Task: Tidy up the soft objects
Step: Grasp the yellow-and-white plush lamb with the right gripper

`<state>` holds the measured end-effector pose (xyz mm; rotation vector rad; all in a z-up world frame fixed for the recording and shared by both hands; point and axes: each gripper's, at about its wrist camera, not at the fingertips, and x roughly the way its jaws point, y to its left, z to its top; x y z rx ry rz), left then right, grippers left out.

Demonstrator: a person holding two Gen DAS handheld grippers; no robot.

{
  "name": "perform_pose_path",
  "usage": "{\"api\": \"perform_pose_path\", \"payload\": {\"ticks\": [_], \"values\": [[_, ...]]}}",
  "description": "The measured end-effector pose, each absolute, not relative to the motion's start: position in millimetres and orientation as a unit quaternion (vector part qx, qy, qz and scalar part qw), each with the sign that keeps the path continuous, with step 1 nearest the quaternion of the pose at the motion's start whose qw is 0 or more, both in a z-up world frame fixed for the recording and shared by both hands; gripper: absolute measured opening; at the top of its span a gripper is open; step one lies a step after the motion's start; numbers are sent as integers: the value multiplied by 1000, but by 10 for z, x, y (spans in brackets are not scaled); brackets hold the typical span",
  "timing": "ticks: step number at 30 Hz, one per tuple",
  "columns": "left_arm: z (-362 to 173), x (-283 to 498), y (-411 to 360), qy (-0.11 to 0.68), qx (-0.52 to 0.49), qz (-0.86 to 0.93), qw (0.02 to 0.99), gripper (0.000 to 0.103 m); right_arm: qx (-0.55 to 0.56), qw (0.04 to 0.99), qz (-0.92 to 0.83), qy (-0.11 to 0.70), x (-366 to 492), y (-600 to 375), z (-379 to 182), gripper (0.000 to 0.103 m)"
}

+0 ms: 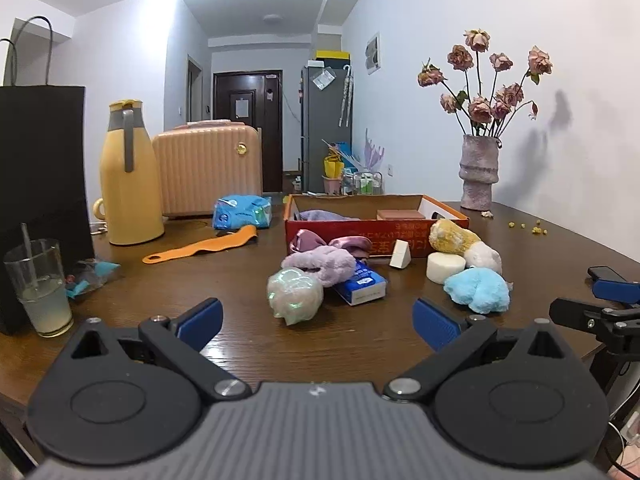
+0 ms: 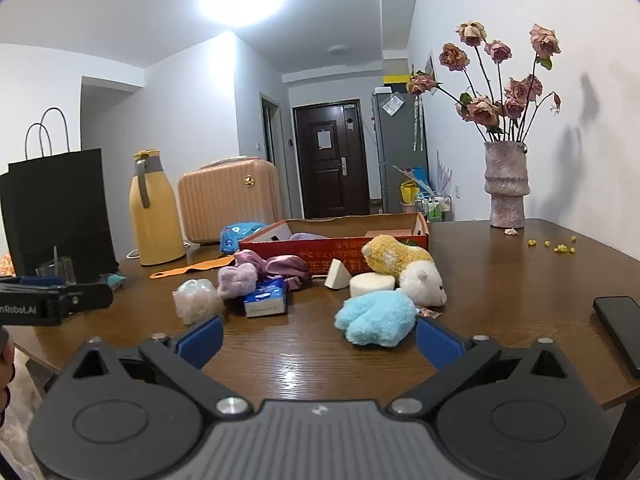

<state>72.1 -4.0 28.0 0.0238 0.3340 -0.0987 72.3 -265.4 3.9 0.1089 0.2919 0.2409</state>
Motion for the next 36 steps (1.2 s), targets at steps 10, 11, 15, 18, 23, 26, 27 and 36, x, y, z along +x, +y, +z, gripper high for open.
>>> {"api": "perform_pose_path", "payload": {"ticks": [10,11,15,18,23,26,27,36], "values": [[218,1589,-631,199,27,-120,972,103,75,977,77,186,1394,-3074,-126,99],[223,1698,-713,202,30,-127,971,103,82,975,74,194,1514,-3130,-132,97],[275,2210,-1105,199,48,-159,966,94,95,970,71,212,1980,-3305,-145,85],[288,2584,-1356,201,46,-190,960,89,93,967,77,223,2360,-3373,-145,80],[136,3424,-1697,239,33,-240,941,80,98,958,97,252,2999,-3407,-238,74],[7,3824,-1739,271,8,-243,931,63,110,951,104,270,3265,-3438,-329,69],[-18,3903,-1728,278,-2,-245,929,53,112,949,106,276,3326,-3447,-362,64],[92,3875,-1548,260,-46,-267,927,38,112,947,126,274,3402,-3443,-343,50]]}}
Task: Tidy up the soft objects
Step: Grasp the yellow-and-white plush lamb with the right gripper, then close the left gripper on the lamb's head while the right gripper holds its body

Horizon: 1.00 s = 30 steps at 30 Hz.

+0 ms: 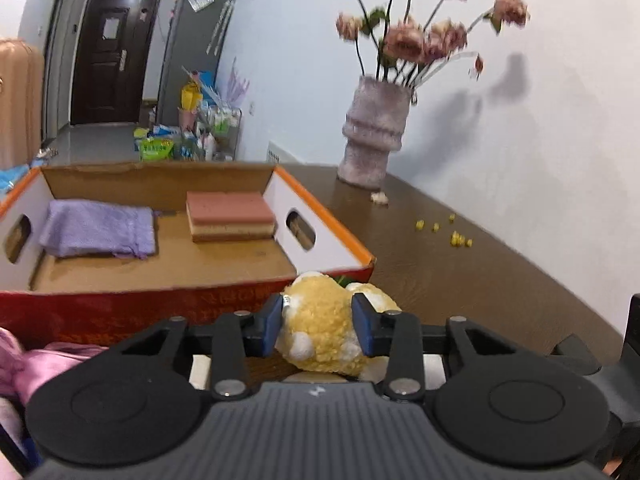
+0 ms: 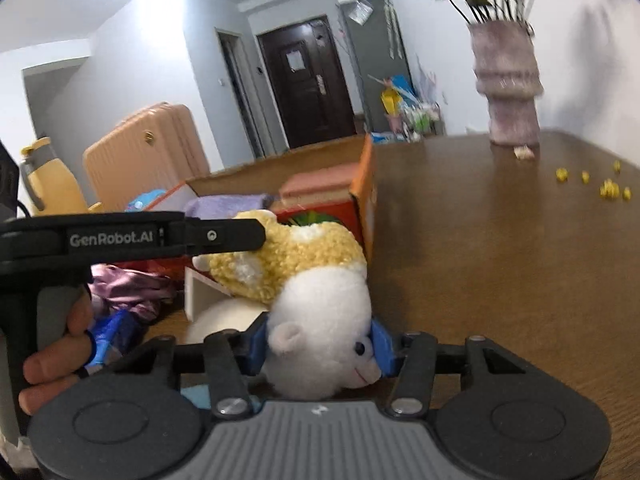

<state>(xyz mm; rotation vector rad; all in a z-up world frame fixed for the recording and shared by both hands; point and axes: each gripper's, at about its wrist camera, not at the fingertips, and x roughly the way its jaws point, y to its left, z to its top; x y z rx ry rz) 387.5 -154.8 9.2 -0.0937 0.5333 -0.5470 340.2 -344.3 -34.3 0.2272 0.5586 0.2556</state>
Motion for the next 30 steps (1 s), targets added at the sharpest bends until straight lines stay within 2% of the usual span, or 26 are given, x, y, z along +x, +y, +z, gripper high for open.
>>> {"api": "perform_pose_path", "payload": {"ticks": [7,12,19,23,26,28,30], "values": [[430,3209,-1124,224,-67,-248,940,38,80,958,159,225,2839,-3147,93,50],[250,2595,-742,246,-86,-217,941,38,44,952,191,236,2312,-2768,11,50],[-123,2149,-377,288,-116,-196,930,38,10,938,206,279,1872,-2404,-284,51],[-218,2165,-323,277,-108,-173,939,48,-15,942,187,278,1664,-2185,-299,54],[-147,2182,-306,258,-90,-127,954,50,-4,934,240,266,1451,-2056,-206,57],[-37,2124,-202,237,-102,-127,958,58,-2,923,287,255,1334,-1974,-138,60],[51,2029,-91,222,-110,-121,961,71,-8,919,310,243,1246,-1923,-86,60]]}}
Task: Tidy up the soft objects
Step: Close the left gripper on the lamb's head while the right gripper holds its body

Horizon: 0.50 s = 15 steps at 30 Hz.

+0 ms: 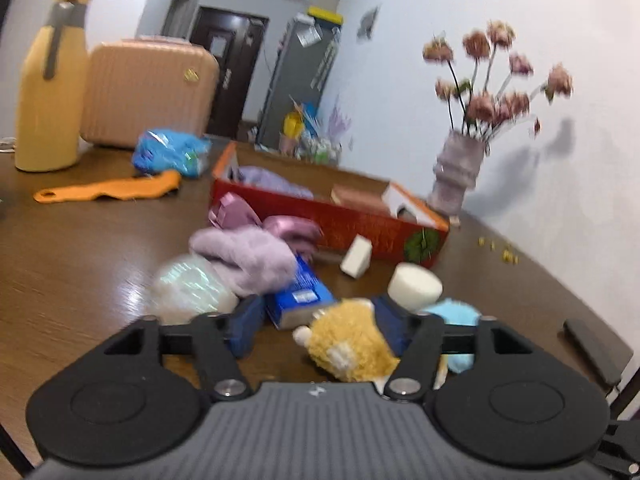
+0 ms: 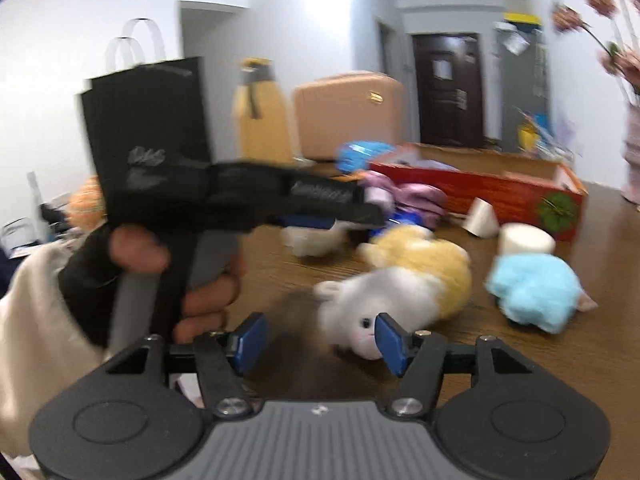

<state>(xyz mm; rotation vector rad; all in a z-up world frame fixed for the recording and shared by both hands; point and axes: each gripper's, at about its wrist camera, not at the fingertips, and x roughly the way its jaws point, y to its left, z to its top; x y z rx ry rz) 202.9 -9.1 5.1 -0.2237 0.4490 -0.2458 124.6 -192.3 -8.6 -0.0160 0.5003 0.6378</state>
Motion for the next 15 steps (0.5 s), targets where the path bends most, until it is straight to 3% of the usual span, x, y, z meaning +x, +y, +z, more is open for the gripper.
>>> {"api": "perform_pose_path", "payload": {"ticks": [11,13,15], "values": [[-191,1561,-148,274,-109,-190,937,75,74,944,220,232,1990,-2472,163,60],[-250,1577,-281,280,-90,-190,937,74,85,937,234,244,2223,-2437,134,60],[-302,1630,-333,294,-85,-185,934,59,98,928,241,266,2458,-2377,61,54]]}}
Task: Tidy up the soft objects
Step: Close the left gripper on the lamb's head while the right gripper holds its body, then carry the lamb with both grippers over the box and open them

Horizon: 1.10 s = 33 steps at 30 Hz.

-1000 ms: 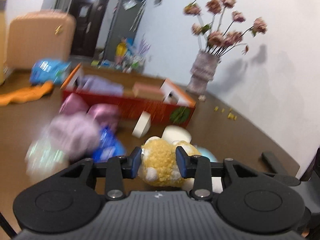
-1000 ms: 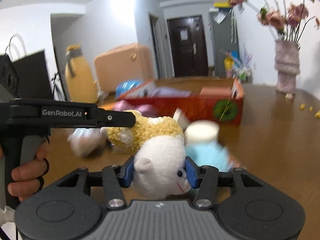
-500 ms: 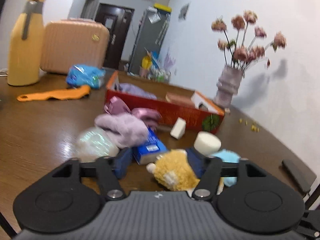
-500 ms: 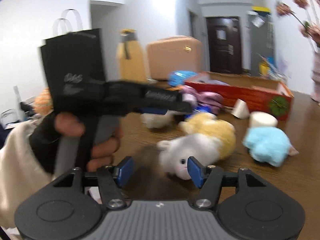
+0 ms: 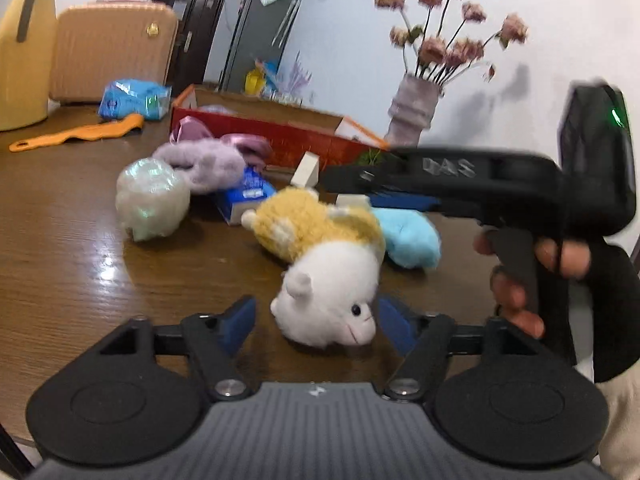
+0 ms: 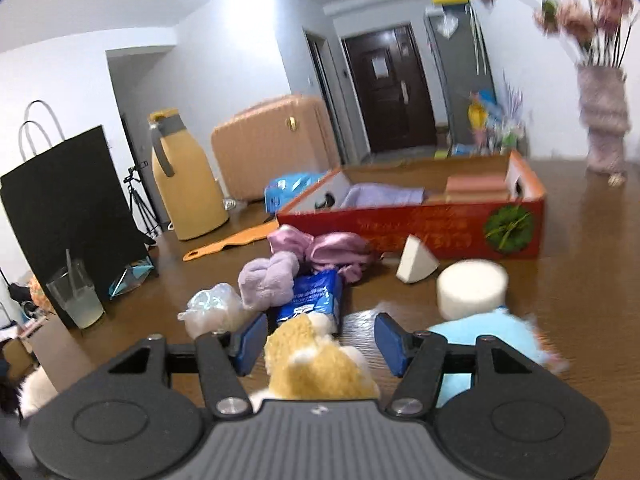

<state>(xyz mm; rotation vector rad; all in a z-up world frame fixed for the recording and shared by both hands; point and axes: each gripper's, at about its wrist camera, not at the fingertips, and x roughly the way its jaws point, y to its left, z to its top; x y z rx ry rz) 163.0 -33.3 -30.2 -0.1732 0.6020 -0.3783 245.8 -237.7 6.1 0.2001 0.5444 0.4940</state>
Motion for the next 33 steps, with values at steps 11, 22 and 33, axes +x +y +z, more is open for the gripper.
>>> {"api": "perform_pose_path", "payload": {"ticks": [11,22,33], "values": [[-236,1761,313,272,-181,-143,934,71,144,923,215,283,2016,-2384,-16,47],[-321,2451,307,329,-247,-191,891,57,228,903,176,320,2409,-2487,-196,58],[-407,2472,254,364,-271,-214,865,52,200,909,174,321,2537,-2441,-268,57]]}}
